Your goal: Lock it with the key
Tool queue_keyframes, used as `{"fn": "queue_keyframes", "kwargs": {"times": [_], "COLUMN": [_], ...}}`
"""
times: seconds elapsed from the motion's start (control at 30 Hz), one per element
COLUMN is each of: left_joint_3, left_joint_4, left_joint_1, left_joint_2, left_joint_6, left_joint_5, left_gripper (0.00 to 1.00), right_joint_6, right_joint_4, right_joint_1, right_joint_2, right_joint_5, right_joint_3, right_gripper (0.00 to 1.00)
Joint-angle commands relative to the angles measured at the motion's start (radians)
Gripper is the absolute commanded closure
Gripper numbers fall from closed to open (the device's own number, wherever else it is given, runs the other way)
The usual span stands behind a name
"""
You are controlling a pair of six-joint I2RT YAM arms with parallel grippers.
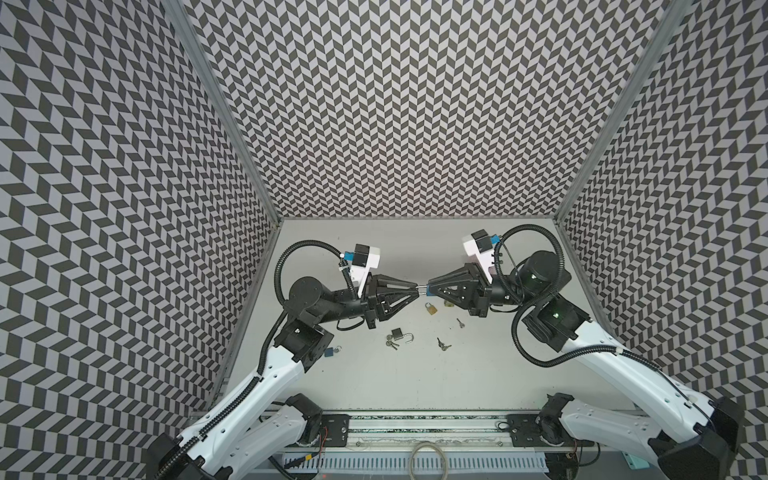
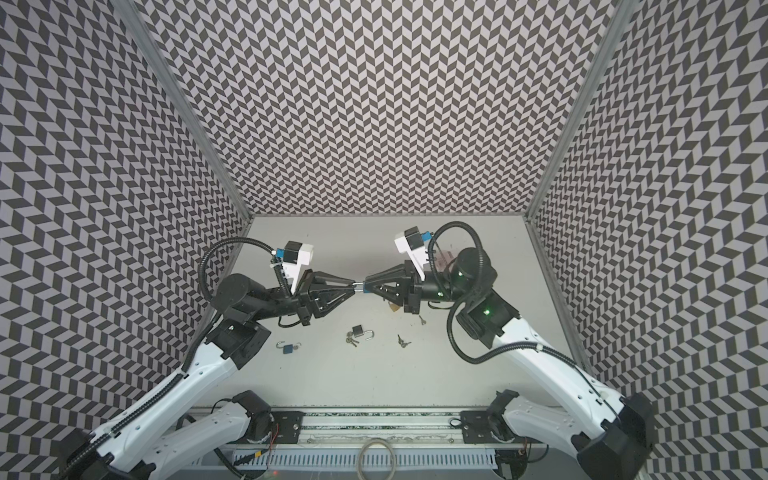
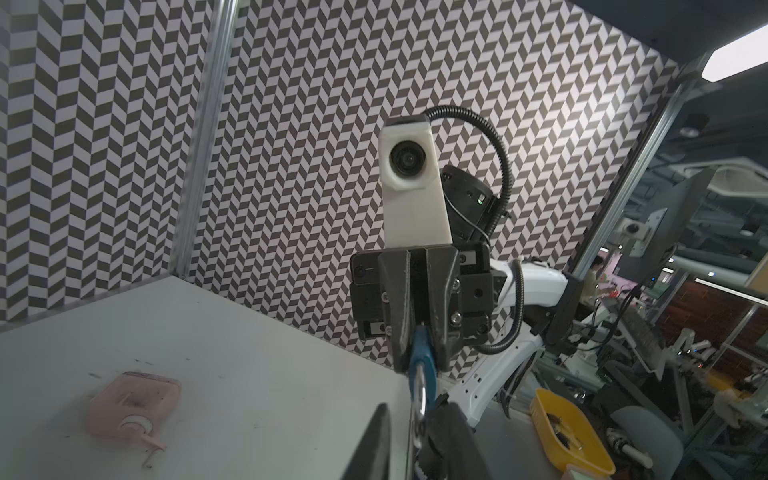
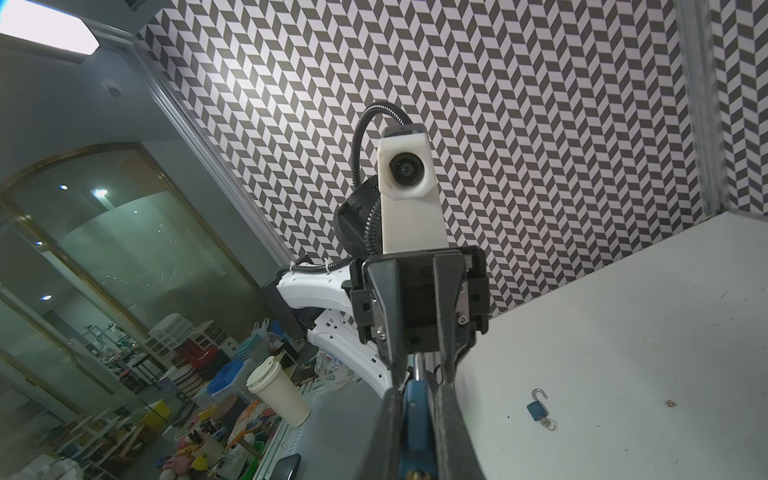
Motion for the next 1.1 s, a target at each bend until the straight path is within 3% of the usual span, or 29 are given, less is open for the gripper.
{"fn": "queue_keyframes", "kwargs": {"times": [0.0, 0.1, 0.2, 0.63, 0.77, 1.07], "left_joint_3": [0.026, 0.034, 0.034, 0.057, 0.059, 0.057], "left_joint_4": [-0.024, -0.051, -0.054, -0.047, -0.054, -0.061], "left_joint_1": [0.011, 0.01, 0.011, -0.051, -0.055, -0.054], "left_joint_2": [-0.028, -0.028, -0.016, 0.019, 0.019, 0.024], "left_joint_6": [0.01, 0.025, 0.03, 0.062, 0.069, 0.073], "left_joint_5": [-0.016, -0.038, -0.032, -0.011, -0.017, -0.022], "left_gripper": [0.55, 0.46, 0.43, 0.53, 0.61, 0.9], "right_joint_6": [-0.023, -0.033, -0.041, -0.067, -0.078, -0.078], "right_joint_4": [0.046, 0.019, 0.002, -0.033, -0.048, -0.049], "right_joint_1": [-0.008, -0.007, -0.008, -0.007, -0.008, -0.008], "right_joint_2": [-0.02, -0.029, -0.039, -0.031, -0.033, -0.043], "right_joint_5": [-0.023, -0.028, -0.028, -0.026, -0.022, -0.012], "right_joint_3": [0.026, 0.019, 0.019, 0.026, 0.029, 0.027], "right_gripper": [1.0, 1.0, 1.0, 1.0, 1.0, 1.0]}}
